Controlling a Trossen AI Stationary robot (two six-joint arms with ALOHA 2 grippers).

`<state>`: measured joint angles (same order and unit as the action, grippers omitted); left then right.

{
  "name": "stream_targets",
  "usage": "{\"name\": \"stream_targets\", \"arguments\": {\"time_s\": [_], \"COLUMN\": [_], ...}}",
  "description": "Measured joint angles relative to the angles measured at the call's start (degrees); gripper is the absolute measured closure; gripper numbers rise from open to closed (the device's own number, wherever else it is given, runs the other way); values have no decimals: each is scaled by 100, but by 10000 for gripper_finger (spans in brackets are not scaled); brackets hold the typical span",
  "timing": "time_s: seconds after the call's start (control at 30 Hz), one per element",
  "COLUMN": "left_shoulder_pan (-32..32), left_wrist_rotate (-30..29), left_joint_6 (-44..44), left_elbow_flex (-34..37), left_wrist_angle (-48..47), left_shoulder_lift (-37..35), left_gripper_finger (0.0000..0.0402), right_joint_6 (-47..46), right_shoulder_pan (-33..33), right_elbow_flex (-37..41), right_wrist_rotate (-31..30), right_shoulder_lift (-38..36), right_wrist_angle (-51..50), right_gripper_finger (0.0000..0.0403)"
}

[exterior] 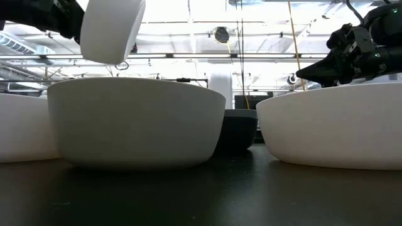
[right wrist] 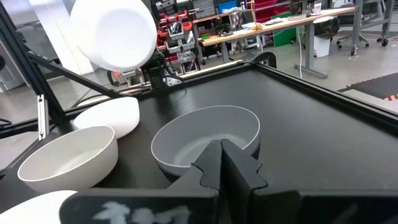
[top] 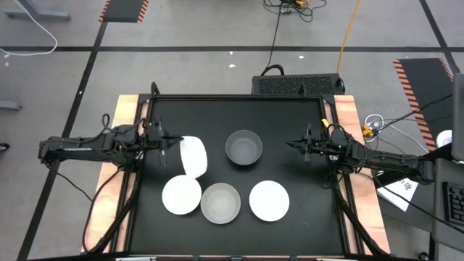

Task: Nest bowls inside each other
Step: Stack the top white bowl on the gray bowl

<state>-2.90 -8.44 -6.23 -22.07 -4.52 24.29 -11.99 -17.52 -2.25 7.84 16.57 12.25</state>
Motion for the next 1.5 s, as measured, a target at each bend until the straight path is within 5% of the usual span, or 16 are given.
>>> {"name": "stream_targets", "arguments": {"time_s": [0.6,1.03,1.5], "left_shoulder_pan": [-759,-1919,-2212], "left_wrist_rotate": [1060,2644,3169], "left_joint_6": [-189,-200,-454], "left_elbow_flex": [-18,-1250,-2822], "left_wrist_angle": [1250,1710,1219], "left_shoulder_lift": [541,2532,4454], "left_gripper_finger": [401,401,401], "right_joint_6": [33,77,114], "right_shoulder_pan": [0,0,0], "right_elbow_flex": [1,1,1], "right_wrist_rotate": [-2,-2,-2], "right_shoulder_lift": [-1,1,1], "right_wrist_angle": [154,116,101], "right_gripper_finger": [403,403,403]}}
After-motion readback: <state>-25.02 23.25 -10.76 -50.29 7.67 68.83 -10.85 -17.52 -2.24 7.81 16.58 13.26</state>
